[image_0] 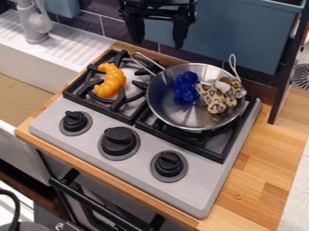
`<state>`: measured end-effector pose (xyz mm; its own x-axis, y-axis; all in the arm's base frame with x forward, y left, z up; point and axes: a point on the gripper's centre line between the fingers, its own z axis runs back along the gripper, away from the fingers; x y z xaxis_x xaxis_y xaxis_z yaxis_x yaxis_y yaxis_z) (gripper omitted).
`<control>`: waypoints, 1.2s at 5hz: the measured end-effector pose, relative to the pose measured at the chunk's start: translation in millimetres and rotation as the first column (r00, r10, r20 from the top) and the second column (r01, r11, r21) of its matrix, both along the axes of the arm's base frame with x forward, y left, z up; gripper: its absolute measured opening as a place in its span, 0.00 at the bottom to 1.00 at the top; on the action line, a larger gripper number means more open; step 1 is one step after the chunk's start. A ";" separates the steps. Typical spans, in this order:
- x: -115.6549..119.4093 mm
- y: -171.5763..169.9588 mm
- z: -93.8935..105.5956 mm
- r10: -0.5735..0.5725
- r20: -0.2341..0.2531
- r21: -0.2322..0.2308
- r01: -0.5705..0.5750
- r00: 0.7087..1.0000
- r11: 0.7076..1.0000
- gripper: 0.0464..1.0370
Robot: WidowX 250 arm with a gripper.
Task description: Put the yellow object in the silver pot.
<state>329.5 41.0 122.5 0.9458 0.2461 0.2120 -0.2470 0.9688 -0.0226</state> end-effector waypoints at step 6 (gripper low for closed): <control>-41.1 72.3 -56.1 0.212 -0.026 0.035 -0.211 0.977 0.977 0.97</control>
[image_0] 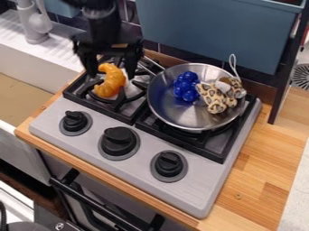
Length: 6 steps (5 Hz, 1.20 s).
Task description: Put the yellow object in the silver pot.
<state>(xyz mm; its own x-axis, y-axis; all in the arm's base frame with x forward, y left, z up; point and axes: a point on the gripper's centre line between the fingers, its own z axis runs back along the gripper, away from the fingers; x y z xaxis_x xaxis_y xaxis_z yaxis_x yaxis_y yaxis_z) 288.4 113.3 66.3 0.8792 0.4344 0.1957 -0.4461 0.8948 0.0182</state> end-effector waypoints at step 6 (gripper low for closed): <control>28.8 12.5 -24.0 0.144 0.017 0.070 -0.144 0.990 0.987 0.97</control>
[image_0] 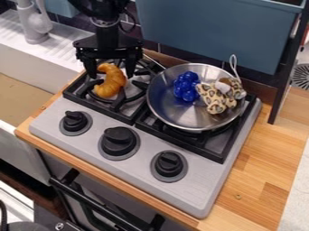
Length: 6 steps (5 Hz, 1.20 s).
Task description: Put the yellow object in the silver pot.
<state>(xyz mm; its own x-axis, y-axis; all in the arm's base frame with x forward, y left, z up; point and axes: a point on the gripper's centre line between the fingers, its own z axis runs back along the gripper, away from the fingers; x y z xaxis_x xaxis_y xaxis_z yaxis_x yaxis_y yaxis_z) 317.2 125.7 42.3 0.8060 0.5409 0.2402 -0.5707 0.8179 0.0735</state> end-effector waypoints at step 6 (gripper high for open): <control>12.5 -7.1 -12.8 -0.031 -0.001 0.034 0.031 1.000 0.999 0.62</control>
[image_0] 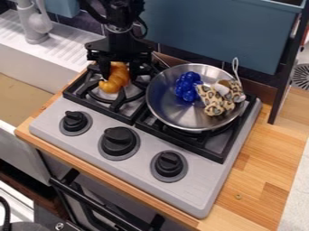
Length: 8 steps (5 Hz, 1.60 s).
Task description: Put the yellow object in the silver pot.
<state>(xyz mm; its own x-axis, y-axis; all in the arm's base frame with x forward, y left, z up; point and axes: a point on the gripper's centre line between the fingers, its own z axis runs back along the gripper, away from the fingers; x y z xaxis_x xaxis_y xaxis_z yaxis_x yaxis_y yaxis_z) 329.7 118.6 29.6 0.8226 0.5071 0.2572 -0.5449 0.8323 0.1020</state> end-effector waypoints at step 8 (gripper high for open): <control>-1.6 -110.7 77.9 -0.068 -0.064 -0.272 0.048 0.996 0.961 0.62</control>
